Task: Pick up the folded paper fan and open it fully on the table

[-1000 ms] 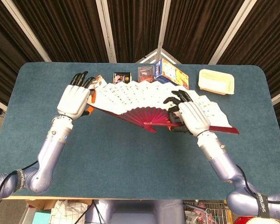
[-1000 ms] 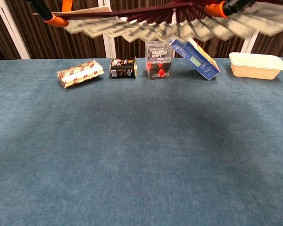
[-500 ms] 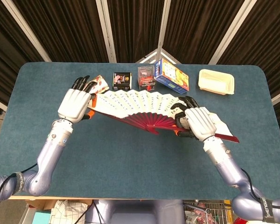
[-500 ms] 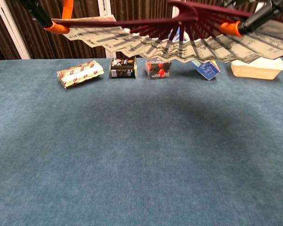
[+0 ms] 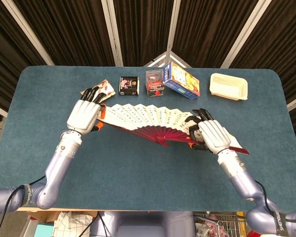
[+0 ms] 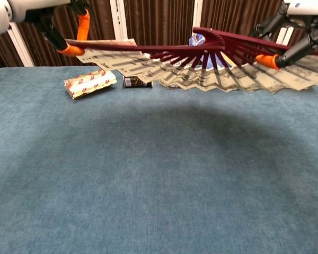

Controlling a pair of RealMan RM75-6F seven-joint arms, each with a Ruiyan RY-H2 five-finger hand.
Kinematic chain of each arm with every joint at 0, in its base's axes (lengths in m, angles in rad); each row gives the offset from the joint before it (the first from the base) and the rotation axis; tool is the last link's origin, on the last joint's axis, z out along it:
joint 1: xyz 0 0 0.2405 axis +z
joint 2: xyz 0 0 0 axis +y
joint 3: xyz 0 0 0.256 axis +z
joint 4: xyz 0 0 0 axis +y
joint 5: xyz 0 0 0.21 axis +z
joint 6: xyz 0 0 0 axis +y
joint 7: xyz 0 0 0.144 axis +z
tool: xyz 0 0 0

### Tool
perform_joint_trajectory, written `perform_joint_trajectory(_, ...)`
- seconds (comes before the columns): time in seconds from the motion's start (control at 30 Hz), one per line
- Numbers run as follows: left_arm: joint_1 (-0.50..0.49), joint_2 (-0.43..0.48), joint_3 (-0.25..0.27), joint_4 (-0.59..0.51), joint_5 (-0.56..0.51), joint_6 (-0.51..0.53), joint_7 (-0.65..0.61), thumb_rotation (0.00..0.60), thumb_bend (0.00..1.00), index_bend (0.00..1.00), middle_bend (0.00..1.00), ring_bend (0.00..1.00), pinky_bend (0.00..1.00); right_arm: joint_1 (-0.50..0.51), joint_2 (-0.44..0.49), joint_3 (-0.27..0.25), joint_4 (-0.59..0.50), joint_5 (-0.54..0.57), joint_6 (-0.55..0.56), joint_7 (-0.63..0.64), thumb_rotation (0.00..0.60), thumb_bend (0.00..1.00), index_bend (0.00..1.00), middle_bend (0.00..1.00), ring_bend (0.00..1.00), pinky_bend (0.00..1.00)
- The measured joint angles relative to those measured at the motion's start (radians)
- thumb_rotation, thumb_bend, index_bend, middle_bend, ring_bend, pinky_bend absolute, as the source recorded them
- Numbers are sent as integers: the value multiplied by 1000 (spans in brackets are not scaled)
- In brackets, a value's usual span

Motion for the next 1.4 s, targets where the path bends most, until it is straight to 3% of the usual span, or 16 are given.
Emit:
perform_joint_trajectory(0.53,47,-57,44,53,48,0,-34,600,460,716,165,0,87,-56,-47,-62,71,-82,13,15,600,460,824,313,102,0)
perform_joint_trajectory(1.13,105,-14,77,25,76,-18,-72,600,460,691,133,0,84,-94,-62,-112,63,-149,19,-18,600,461,802,313,101,0)
perform_joint_trajectory(1.2,112,-2,82,18,83,-23,-81,600,455,654,103,0,75,-97,-58,-120,58,-159,15,-19,600,460,706,295,83,0)
perform_joint_trajectory(1.3,122,21,90,-3,88,-40,-94,600,408,545,31,0,30,-99,-46,-136,50,-172,-5,-18,600,460,379,142,11,0)
perform_joint_trajectory(1.33,124,30,93,-10,89,-48,-98,600,372,496,11,0,12,-98,-41,-142,47,-175,-15,-19,600,461,226,72,1,0)
perform_joint_trajectory(1.4,128,56,101,-25,91,-73,-109,600,300,420,0,0,0,-95,-22,-158,36,-180,-49,-23,600,449,38,5,0,0)
